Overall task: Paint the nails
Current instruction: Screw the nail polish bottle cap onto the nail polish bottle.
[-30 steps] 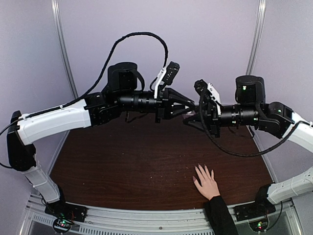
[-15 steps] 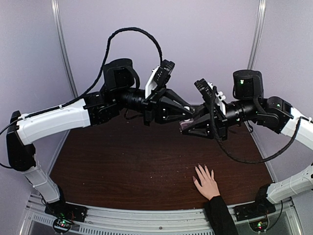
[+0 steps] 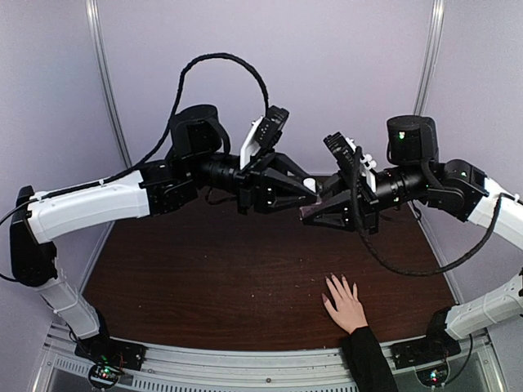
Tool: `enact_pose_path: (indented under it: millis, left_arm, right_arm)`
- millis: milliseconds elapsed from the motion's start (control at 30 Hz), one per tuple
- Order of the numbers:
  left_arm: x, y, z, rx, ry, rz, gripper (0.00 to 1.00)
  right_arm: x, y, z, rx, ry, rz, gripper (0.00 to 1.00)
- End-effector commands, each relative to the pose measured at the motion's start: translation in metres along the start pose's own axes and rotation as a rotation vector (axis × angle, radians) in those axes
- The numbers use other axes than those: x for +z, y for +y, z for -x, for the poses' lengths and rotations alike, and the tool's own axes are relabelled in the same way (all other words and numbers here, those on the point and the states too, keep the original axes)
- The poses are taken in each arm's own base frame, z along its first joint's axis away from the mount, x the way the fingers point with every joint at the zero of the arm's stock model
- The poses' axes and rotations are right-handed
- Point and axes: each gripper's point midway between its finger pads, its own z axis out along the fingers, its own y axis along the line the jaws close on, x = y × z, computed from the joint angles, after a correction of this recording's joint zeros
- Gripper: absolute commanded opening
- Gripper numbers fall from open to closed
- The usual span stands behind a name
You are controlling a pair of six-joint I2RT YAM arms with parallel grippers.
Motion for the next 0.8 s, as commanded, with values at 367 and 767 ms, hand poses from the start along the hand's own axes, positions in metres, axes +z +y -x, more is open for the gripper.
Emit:
enact_pose_path:
  millis: [367, 767]
  left_arm:
    - [-0.063, 0.080, 0.010, -0.013, -0.058, 0.651, 0.44]
    - [-0.054, 0.111, -0.001, -0.039, -0.024, 0.811, 0.44]
  right_arm:
    - [-0.043, -0.092, -0.014, -0.011, 0.086, -0.630, 0.00]
    - [-0.056, -0.123, -0.027, 0.048, 0.120, -0.820, 0.00]
